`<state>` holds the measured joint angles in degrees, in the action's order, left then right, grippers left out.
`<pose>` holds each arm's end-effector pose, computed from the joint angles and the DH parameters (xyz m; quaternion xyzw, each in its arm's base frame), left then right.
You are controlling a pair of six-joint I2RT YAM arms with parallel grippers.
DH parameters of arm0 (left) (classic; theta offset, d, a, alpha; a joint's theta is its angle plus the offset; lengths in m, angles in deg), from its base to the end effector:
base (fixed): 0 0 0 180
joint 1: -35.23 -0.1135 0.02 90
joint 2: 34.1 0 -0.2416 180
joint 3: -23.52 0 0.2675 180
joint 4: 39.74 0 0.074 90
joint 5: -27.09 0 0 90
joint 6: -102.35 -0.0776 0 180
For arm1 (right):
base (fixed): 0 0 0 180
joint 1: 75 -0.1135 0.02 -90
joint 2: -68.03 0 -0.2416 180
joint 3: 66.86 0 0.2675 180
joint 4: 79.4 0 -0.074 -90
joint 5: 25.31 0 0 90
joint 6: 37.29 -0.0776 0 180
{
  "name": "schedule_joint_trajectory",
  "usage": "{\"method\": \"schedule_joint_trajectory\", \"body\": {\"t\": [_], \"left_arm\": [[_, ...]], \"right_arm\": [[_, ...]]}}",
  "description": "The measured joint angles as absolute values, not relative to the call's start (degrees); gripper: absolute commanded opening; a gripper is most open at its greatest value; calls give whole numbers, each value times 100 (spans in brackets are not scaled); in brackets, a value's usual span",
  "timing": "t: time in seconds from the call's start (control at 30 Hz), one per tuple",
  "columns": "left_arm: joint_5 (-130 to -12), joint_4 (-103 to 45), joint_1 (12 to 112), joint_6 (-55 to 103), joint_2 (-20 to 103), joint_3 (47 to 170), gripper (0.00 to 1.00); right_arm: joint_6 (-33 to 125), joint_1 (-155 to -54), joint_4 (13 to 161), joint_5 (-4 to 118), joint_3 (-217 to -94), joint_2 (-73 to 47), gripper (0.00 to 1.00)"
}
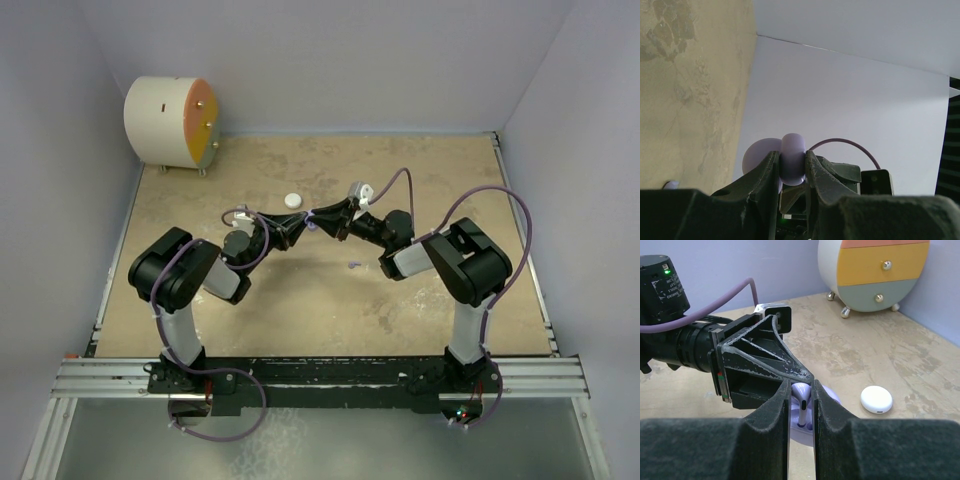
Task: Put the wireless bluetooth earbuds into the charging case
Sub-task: Place the earbud in the charging case.
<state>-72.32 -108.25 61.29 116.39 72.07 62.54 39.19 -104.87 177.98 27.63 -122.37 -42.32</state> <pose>0.3014 -0.1615 0.1026 -0.3925 0.5781 -0.6707 0.2488 0.3094 0.2316 0.1734 -0.3365 0.4836 0.4555 0.6675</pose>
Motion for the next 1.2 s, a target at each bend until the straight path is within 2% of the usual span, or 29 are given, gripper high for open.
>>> {"method": "schedule_joint_trajectory", "body": {"t": [1.17,1.2], "left_arm": [[-7234,-10775,6155,11681,7163,6429,0],[-7234,-10768,6160,11681,7161,6436,0]], "right_arm": [[3985,-10454,17870,2785,-12069,-4214,0],[3991,-10454,17888,2787,-12055,-4210,6]]}}
